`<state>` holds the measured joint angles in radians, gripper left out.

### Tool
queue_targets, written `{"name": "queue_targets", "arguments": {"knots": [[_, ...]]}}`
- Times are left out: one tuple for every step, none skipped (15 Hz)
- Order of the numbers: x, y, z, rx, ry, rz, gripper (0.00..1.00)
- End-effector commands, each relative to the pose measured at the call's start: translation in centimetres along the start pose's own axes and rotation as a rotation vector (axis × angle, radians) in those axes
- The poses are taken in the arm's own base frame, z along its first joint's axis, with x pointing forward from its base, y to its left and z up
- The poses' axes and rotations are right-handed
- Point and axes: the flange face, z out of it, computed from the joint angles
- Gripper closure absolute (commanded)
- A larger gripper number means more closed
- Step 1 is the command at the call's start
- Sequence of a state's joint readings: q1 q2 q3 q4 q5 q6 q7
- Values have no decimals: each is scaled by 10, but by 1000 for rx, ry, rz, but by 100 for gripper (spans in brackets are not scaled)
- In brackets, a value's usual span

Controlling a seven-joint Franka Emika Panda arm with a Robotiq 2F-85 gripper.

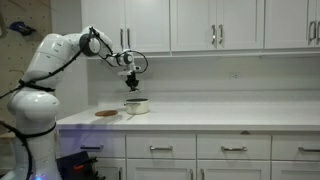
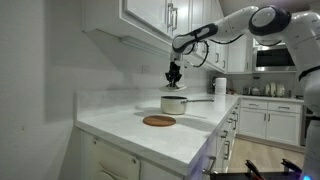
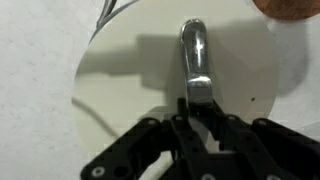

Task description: Take the white lid and place it on the white pot

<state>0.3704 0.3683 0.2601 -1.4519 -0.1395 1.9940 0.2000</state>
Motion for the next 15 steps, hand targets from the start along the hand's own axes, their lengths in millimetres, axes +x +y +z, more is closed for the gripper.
{"name": "queue_targets", "arguments": {"knots": [[-13,6,-14,27,38,91,94],[-16,9,-13,39,41,107,94],[-18,11,-12,54,49,124,94],[-20,14,-11,76,53,132,94],[-23,17,-10,92,59,141,94],[-25,20,-9,110,61,151,94],[-28,24,-7,121,68,165,94],[-30,27,-7,130,73,177,94],[-32,30,-5,137,75,187,94],[-34,33,-4,144,75,197,94],[-37,36,-3,147,75,203,94],[-39,38,-1,151,73,209,94],[-40,39,1,156,69,214,94],[-41,40,2,158,66,219,94],[-43,41,5,160,60,227,94]]}}
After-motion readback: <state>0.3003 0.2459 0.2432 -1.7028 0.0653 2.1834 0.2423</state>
